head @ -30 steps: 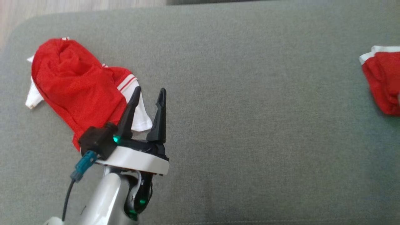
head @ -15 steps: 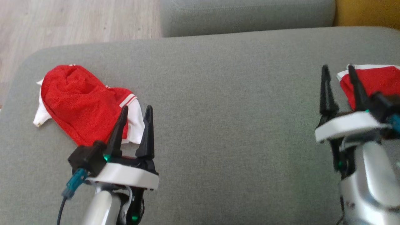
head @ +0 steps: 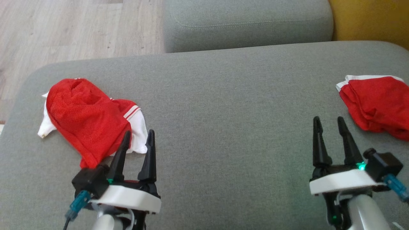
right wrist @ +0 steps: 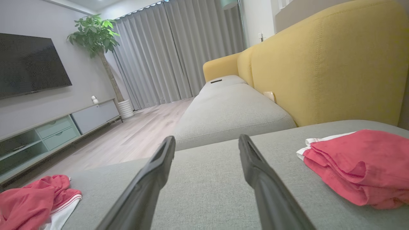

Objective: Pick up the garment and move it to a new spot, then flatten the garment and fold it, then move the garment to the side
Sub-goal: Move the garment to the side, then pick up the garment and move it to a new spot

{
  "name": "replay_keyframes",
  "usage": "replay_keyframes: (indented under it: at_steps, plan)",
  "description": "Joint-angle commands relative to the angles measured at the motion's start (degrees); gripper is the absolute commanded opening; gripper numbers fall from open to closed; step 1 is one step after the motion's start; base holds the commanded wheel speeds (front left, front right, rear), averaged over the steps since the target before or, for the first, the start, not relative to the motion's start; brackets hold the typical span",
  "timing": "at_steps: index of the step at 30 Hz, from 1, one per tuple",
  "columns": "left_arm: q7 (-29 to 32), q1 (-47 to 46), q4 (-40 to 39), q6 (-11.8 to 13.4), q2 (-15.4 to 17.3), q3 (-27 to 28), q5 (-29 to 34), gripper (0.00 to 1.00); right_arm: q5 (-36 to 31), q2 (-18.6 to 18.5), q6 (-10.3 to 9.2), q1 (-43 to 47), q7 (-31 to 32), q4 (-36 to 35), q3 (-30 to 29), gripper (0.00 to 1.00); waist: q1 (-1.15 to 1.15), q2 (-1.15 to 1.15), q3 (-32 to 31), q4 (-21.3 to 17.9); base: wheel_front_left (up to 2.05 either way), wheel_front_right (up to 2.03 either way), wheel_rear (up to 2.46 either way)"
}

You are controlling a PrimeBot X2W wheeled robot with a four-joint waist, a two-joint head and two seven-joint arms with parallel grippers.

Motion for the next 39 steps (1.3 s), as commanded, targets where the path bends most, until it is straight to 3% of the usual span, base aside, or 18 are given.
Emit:
replay_keyframes:
  at_steps: [1,39]
  plan:
    - [-0.4,-1.8,-1.6,-0.3,0.0,1.6,0.1,1.0,0.0,-0.1,0.39,-1.1,-0.8,-2.4,1.7,1.0,0.0,0.0,0.0,0.0,0.0,0.0,0.0]
    - [-0.4,-1.7,-0.8,0.6,0.0,2.4,0.3,1.0,2.2,-0.1,0.39,2.0,-1.4,-1.9,4.2,1.0,0.0,0.0,-0.1,0.6,0.0,0.0,0.0]
